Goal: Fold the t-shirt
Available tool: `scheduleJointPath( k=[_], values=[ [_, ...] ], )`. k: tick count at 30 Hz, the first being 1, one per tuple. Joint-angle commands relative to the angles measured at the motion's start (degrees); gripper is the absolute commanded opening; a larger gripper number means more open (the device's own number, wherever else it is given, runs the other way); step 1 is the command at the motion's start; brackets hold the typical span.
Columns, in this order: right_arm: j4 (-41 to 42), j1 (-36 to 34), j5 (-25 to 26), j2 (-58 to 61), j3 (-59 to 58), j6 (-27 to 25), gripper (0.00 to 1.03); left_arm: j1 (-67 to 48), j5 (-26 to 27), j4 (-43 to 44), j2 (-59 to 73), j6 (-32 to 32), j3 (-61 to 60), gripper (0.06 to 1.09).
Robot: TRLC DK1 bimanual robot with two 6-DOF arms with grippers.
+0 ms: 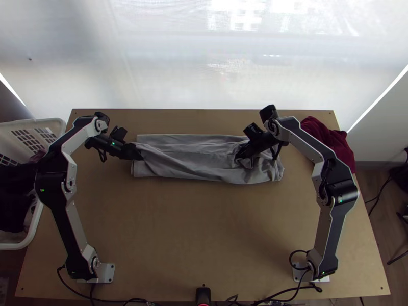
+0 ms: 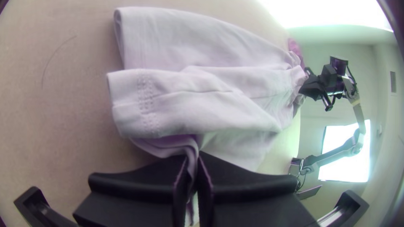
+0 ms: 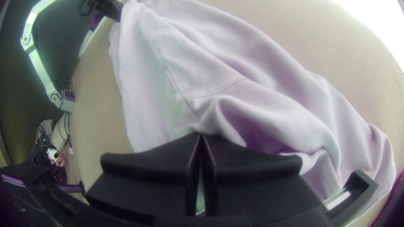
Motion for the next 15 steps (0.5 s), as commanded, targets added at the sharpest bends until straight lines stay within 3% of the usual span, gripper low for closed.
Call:
scheduleJointPath(
  k=[1, 15],
  values=[
    [0.0, -1.4, 0.0, 1.8, 0.2, -0.4, 0.02, -0.1, 0.9, 0.2, -1.0, -1.2, 0.7, 0.11],
    [0.0, -2.3, 1.3, 4.5, 0.3, -0.1, 0.02, -2.7, 1.7, -0.3, -6.6, -4.7, 3.5, 0.11]
  ],
)
